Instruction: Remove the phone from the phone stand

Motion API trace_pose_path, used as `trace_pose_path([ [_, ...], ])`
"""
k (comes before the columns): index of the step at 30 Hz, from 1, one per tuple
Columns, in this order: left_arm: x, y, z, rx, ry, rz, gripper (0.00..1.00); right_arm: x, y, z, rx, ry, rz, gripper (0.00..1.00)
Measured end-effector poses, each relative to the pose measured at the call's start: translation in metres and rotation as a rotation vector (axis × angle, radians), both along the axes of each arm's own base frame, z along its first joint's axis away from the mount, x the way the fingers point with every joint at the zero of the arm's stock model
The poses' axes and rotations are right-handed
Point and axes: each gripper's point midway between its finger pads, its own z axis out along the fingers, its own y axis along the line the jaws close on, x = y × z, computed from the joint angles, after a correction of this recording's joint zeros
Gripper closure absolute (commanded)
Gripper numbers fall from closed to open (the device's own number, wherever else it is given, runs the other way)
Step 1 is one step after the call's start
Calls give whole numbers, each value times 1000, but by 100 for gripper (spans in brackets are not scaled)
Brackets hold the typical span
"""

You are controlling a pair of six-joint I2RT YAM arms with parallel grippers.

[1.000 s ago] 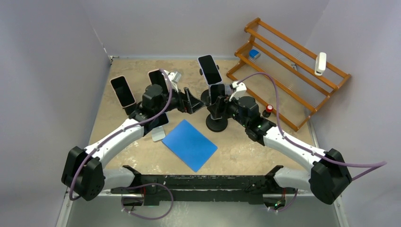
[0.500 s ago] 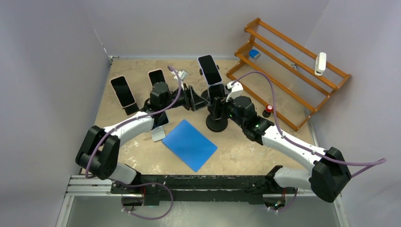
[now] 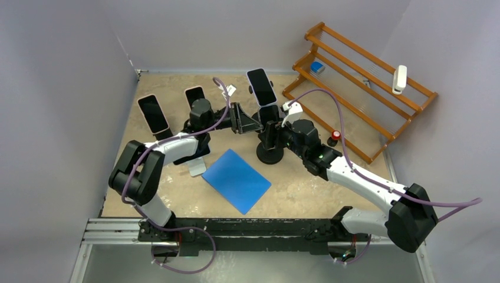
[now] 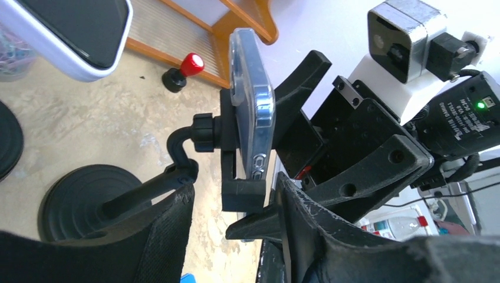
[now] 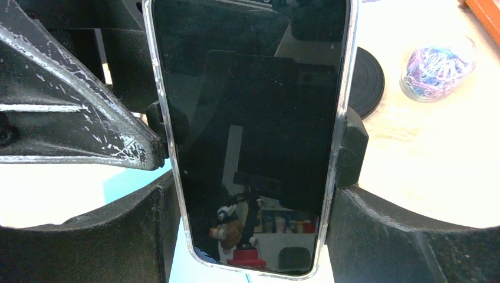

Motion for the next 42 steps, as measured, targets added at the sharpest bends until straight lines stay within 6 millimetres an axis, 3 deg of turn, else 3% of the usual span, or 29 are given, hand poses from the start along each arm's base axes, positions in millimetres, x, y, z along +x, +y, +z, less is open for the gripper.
trace_pose_path([
  [7,-5,-4,3,-34,9,-61,73,0,0,0,2,1,5,100],
  [12,-7,-5,4,-44,8,-80,100,0,1,1,5,1,10,100],
  [13,-7,-5,5,-46,7,-81,100,0,1,1,5,1,10,100],
  [14,-7,-4,5,-47,7,-80,100,0,1,1,6,1,10,89],
  [16,-6,-4,5,-49,9,-79,100,0,1,1,6,1,9,51],
  [18,-6,-4,5,-50,13,-77,100,0,1,1,5,-2,6,31],
  [25,-3,-6,2,-44,41,-49,100,0,-3,1,-3,-24,-31,28],
  [26,-2,-6,2,-42,45,-44,100,0,-3,1,-4,-28,-36,5],
  [27,-2,-6,2,-39,52,-39,100,0,-3,1,-3,-33,-41,2],
  [42,6,-4,4,-10,101,22,100,4,-9,4,-7,-99,-105,1],
])
